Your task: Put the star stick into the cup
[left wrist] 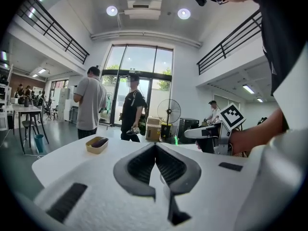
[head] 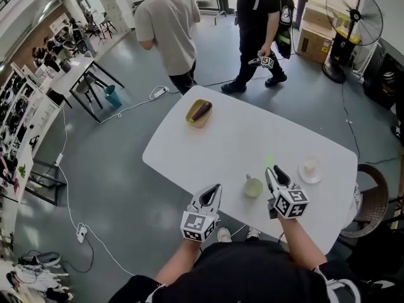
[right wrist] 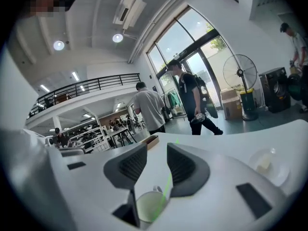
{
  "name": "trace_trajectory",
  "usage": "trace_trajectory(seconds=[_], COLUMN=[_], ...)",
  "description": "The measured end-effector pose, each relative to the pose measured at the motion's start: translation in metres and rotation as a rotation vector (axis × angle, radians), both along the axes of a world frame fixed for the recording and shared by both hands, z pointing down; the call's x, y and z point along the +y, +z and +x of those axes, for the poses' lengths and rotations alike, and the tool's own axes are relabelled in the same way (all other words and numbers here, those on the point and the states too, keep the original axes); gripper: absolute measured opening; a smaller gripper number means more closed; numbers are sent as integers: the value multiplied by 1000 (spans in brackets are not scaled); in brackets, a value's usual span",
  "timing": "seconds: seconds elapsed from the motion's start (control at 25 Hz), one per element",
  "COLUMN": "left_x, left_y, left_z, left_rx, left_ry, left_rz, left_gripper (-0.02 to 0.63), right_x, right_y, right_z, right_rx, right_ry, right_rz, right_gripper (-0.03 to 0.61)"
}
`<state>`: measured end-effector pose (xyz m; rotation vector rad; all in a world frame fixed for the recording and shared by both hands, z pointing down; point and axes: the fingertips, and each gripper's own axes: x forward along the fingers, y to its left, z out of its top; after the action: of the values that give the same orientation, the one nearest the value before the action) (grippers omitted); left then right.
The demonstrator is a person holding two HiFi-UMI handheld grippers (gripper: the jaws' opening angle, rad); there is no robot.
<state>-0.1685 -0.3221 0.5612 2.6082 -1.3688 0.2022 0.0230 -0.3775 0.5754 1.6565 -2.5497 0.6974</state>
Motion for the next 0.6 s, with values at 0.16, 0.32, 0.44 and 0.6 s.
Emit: trace_trajectory(seconds=[0.16,0.32,0.44,0.6], left_x=[-2,-8,-11,-14], left_y=[-10,-18,-28,-32], left_z=[10,12,14,16], left_rx=[-2,1,6,1], left_ry=[16,11,17,20], left_rz=[19,20,39,50], left_gripper=[11,11,11,11], right_x=[6,11,18,20], right_y=[-39,-70,-89,-112], right_z=[2,-4,-9,-10], right_rx=[1,53,80,22], right_ry=[-9,-38,-54,-51], right_rz=[86,199,266,310], right_gripper=[108,56,19,6])
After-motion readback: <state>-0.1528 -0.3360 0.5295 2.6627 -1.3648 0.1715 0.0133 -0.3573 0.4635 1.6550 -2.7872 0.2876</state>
